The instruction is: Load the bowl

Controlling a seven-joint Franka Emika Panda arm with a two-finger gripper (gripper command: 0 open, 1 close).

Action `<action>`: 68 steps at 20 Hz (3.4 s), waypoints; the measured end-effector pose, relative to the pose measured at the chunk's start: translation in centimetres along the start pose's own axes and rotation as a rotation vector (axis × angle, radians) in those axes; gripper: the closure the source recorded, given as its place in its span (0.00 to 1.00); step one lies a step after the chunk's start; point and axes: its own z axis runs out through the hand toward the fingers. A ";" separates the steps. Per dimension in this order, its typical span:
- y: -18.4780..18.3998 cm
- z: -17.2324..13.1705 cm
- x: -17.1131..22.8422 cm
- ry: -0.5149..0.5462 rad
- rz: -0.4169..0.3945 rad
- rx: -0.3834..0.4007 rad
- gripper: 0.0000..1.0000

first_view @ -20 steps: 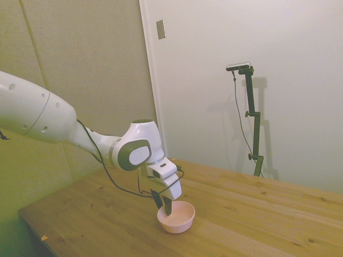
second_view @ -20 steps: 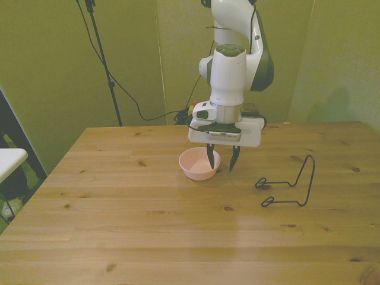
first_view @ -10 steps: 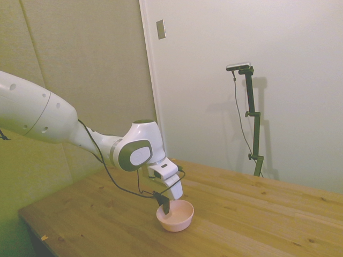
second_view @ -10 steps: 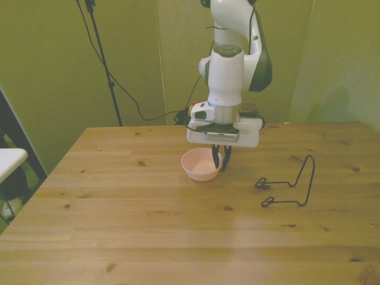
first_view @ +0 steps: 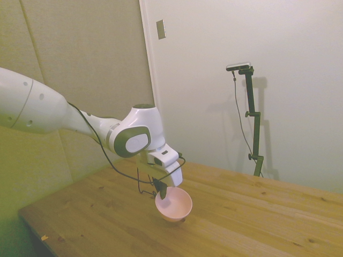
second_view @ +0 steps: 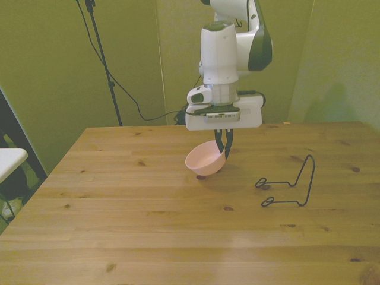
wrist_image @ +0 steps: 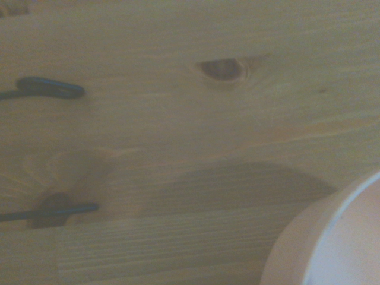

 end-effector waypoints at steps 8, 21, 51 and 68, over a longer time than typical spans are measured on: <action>-2.2 -7.5 0.0 -0.054 -0.036 0.142 1.00; -9.8 -4.2 -1.3 -0.309 -0.055 0.386 1.00; -9.3 3.9 -0.5 -0.539 -0.172 0.641 1.00; -9.2 5.2 -0.3 -0.537 -0.154 0.635 1.00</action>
